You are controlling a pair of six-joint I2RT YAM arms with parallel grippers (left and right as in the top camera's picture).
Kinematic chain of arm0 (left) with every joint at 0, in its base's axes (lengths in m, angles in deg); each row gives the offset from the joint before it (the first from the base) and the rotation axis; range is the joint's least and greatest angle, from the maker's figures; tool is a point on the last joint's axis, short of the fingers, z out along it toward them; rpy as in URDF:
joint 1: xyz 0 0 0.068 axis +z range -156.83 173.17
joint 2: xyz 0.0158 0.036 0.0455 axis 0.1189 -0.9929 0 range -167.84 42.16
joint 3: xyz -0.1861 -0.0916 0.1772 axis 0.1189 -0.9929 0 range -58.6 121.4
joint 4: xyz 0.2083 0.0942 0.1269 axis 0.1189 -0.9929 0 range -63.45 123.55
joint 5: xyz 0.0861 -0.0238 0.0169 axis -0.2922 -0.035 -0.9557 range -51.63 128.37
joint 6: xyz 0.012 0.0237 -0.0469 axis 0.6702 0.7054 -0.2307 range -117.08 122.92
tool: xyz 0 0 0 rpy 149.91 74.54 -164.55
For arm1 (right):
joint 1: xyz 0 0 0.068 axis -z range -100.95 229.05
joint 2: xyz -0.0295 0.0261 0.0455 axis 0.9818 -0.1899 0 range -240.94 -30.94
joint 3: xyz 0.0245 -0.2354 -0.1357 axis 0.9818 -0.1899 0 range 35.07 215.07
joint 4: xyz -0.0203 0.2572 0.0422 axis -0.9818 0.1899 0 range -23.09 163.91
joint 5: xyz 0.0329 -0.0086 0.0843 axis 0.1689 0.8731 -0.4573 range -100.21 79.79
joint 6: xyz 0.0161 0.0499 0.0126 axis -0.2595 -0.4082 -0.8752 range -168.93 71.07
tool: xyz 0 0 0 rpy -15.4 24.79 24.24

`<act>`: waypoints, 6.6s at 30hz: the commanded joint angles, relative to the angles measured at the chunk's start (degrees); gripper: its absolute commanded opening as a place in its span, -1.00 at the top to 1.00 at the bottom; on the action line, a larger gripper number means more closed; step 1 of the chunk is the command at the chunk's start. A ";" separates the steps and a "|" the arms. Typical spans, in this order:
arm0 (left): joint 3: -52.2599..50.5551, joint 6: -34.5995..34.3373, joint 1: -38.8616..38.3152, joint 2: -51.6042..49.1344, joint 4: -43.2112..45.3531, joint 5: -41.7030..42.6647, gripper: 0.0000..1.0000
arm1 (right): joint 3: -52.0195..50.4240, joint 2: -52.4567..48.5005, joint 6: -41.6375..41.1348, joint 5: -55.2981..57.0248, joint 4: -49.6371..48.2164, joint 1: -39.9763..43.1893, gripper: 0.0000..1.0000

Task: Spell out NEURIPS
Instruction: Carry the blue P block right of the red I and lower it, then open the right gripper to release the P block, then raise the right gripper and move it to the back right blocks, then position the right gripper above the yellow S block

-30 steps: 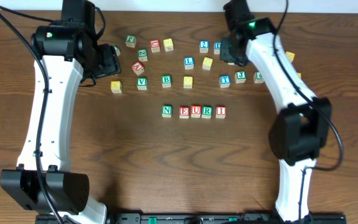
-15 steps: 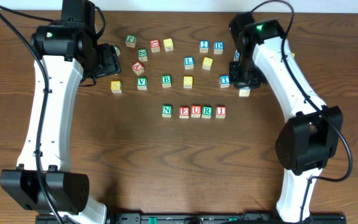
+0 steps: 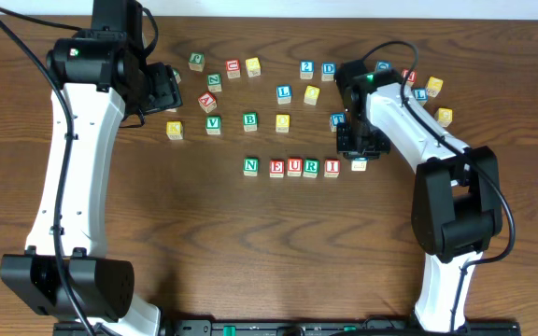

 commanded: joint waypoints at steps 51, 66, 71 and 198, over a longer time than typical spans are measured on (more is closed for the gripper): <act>0.70 0.76 0.24 0.44 1.25 -0.72 -0.48 | 13.00 4.96 1.01 -1.84 -4.94 7.10 0.09; 0.68 0.81 0.24 0.42 3.19 -0.74 -0.47 | 12.98 4.90 1.01 -2.54 -9.68 5.81 0.07; 0.68 0.81 0.24 0.42 4.15 -0.74 -0.47 | 12.98 4.87 0.98 -2.54 -11.34 3.63 0.05; 0.68 0.33 0.24 -5.38 7.48 -0.66 -0.96 | 12.96 -10.47 10.10 -4.39 -10.27 23.12 0.38</act>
